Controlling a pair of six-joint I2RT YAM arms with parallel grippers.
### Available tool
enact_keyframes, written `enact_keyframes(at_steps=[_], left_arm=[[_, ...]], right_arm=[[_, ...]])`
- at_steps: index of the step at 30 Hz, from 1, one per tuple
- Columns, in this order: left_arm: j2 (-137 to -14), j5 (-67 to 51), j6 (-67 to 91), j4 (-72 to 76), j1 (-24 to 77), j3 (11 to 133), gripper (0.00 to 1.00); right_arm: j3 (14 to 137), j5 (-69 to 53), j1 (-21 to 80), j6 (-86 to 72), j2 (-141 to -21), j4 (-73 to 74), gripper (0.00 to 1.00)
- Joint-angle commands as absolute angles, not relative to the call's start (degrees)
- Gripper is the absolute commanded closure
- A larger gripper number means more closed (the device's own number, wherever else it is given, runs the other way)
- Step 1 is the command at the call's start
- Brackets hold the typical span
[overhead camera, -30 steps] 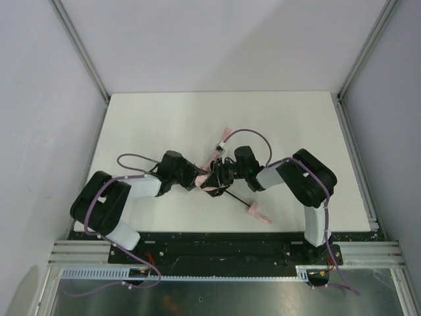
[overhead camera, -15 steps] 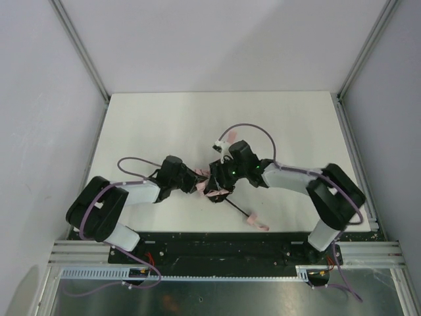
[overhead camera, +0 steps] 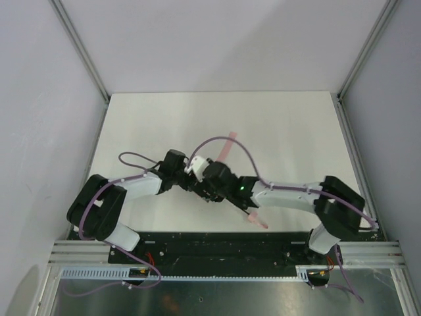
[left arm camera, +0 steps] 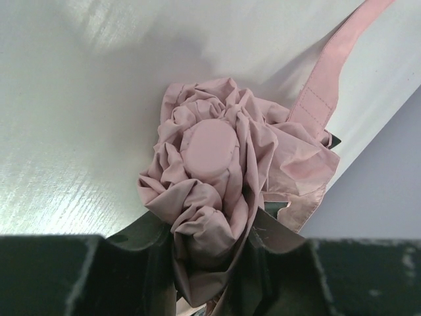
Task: Put away the umbrella
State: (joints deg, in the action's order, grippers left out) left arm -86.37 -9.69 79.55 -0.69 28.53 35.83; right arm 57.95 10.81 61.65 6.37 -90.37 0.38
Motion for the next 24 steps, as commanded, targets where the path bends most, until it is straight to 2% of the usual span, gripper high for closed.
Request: enact_keyframes(at_steps=[1, 6, 12, 19, 20, 22, 24], left_arm=[[-87.9, -7.7, 79.3, -10.9, 28.2, 36.5, 1.00], [-88.5, -8.2, 79.8, -11.7, 28.2, 36.9, 1.00], [-88.6, -8.7, 80.2, -12.0, 28.2, 37.2, 1.00], [-88.3, -9.1, 79.6, -11.8, 28.1, 37.6, 1.00], [-87.9, -8.7, 79.2, -11.8, 28.1, 37.8, 0.98], [-87.2, -7.9, 78.1, -11.5, 27.9, 38.3, 0.85], [-86.2, -7.2, 76.8, -10.8, 27.1, 38.7, 0.62]], right_arm=[[57.1, 25.4, 66.7, 13.1, -96.9, -7.2, 0.27], [57.0, 30.5, 69.1, 14.3, -104.8, -11.4, 0.32], [56.8, 34.3, 68.9, 10.7, -111.4, -9.4, 0.48], [56.1, 32.9, 66.4, 4.8, -115.3, -5.2, 0.91], [55.7, 31.5, 65.7, 3.9, -115.5, -4.6, 0.96], [54.7, 27.8, 64.4, 2.2, -115.6, -3.5, 0.99], [53.9, 22.8, 62.8, 0.0, -115.7, -2.4, 1.00]])
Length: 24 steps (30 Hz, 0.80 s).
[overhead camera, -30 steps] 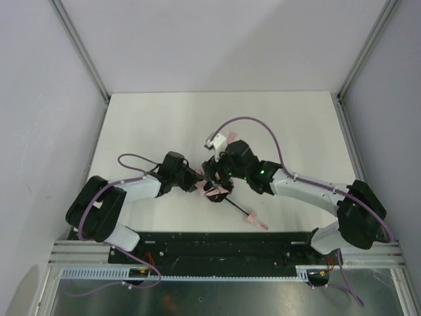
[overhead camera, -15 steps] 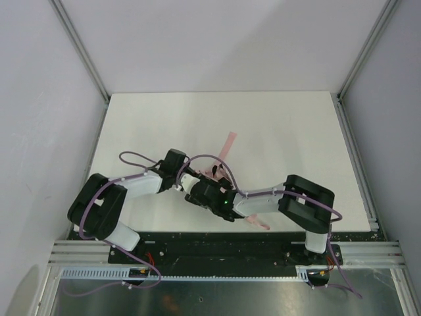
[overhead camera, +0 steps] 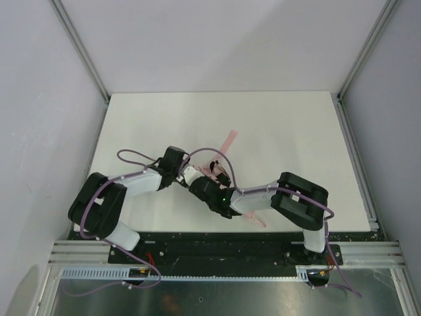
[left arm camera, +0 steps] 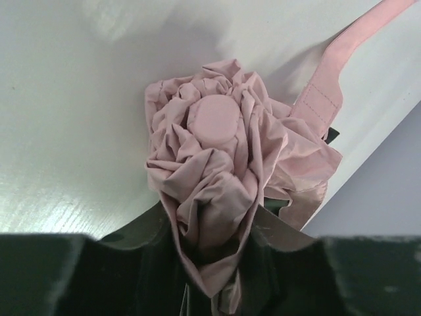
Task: Put away the umbrella
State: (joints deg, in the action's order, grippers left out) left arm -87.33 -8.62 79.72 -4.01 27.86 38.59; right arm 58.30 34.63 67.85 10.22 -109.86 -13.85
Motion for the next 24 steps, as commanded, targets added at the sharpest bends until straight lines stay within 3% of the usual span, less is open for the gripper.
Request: enact_keyframes(at_steps=[1, 5, 8, 15, 24], left_arm=[[-85.6, -6.9, 76.1, -10.2, 26.7, 38.8, 0.52], [-82.7, -6.2, 71.0, -7.7, 24.4, 39.5, 0.16], [-79.2, -6.7, 68.1, -5.6, 21.8, 38.8, 0.04], [-71.9, -12.1, 66.5, 5.4, 17.6, 33.4, 0.01], [-80.0, -15.9, 74.3, 13.9, 22.6, 30.6, 0.01]], right_arm=[[53.3, 20.1, 61.9, -1.1, -115.7, -2.3, 1.00], [51.1, 7.4, 58.4, -4.9, -115.5, -2.3, 1.00], [49.5, -0.2, 55.6, -7.3, -115.4, -3.8, 1.00], [48.4, -15.5, 49.2, -12.2, -117.5, -7.7, 1.00], [48.6, -30.9, 41.7, -19.0, -122.1, -11.5, 1.00]])
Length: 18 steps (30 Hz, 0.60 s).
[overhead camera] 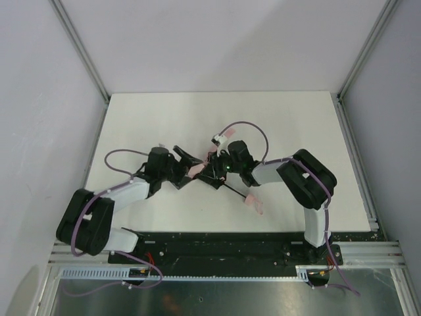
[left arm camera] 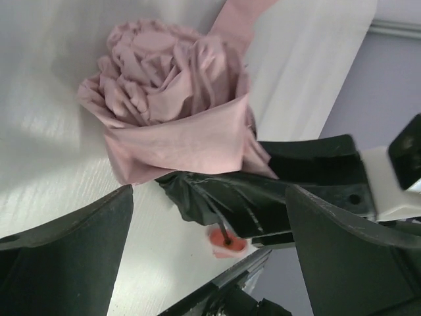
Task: Put away the umbrella
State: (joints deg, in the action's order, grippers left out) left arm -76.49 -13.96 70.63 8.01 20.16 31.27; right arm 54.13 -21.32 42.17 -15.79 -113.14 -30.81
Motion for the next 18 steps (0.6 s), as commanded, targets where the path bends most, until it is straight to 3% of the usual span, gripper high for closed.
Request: enact_keyframes(at_steps=[1, 12, 18], left_arm=[[-81.4, -15.9, 75.1, 14.3, 23.1, 30.8, 0.01], [-87.8, -8.0, 82.9, 18.6, 23.7, 28.8, 0.01], [-88.3, -2.0, 81.5, 14.3, 24.2, 29.3, 0.18]], right_arm=[[48.7, -31.3, 41.5, -19.2, -122.3, -11.9, 1.00], [48.6, -31.1, 41.4, -19.3, -120.5, -12.7, 1.00], [49.1, -30.7, 41.5, -18.4, -119.1, -11.6, 1.00]])
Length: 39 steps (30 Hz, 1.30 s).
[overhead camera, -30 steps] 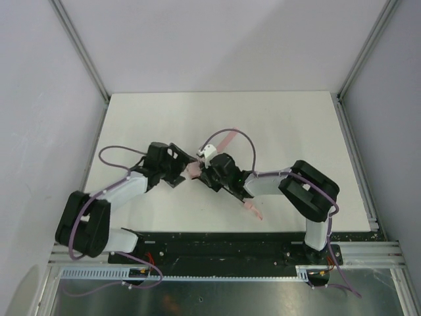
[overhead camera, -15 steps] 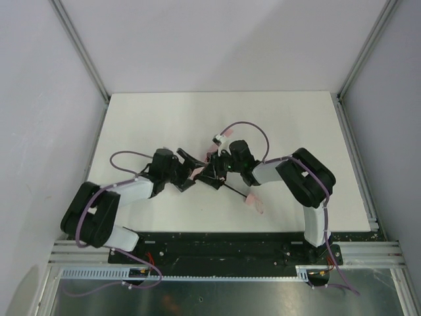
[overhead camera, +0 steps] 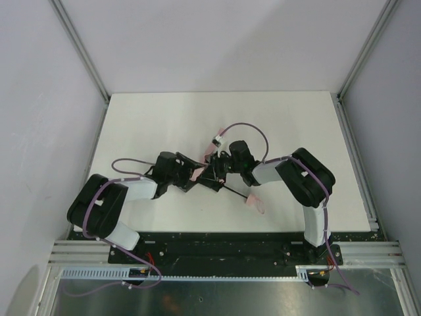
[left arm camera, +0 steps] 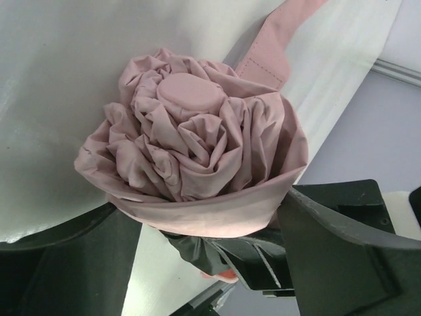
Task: Put away the umbrella
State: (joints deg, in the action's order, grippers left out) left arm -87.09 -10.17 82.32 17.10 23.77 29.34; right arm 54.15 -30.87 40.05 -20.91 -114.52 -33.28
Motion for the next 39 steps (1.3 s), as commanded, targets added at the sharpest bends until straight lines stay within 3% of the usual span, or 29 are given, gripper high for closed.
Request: enact_keyframes(at_steps=[1, 5, 10, 12, 14, 23, 27, 35, 37, 39], left_arm=[[-88.6, -1.1, 80.7, 13.3, 24.3, 29.7, 0.20], [-90.3, 4.1, 76.9, 11.5, 24.3, 30.6, 0.35], [-91.4, 4.9, 73.5, 11.4, 24.4, 30.9, 0.65], [-91.4, 4.3, 72.6, 11.4, 24.4, 30.8, 0.80], [-91.3, 3.6, 72.3, 11.3, 24.5, 30.4, 0.88], [-88.5, 0.6, 72.7, 8.6, 24.8, 29.0, 1.00], [-87.0, 0.5, 73.8, 3.9, 24.8, 30.2, 1.00], [-87.4, -3.3, 76.7, -0.6, 25.1, 31.9, 1.00], [-87.5, -3.4, 77.1, -2.0, 25.5, 32.3, 1.00], [-87.4, -3.5, 77.3, -2.6, 25.7, 32.6, 1.00]], right_arm=[[49.3, -30.8, 41.5, -18.2, -119.0, -11.4, 1.00], [49.9, -31.0, 42.3, -17.2, -118.3, -10.9, 1.00], [50.7, -29.5, 44.0, -15.3, -115.7, -8.9, 1.00], [51.3, -28.3, 44.5, -15.0, -113.5, -7.7, 0.97], [51.6, -26.3, 44.8, -15.0, -110.4, -7.3, 0.92], [61.3, -8.6, 50.7, -7.2, -102.1, 3.0, 0.34], [62.2, 1.8, 55.6, -1.9, -103.3, 3.7, 0.22], [65.4, 29.4, 64.8, 2.4, -112.2, -1.9, 0.25], [65.8, 32.3, 65.1, 2.4, -114.3, -3.0, 0.38], [65.9, 32.4, 65.0, 1.5, -115.7, -2.7, 0.61]])
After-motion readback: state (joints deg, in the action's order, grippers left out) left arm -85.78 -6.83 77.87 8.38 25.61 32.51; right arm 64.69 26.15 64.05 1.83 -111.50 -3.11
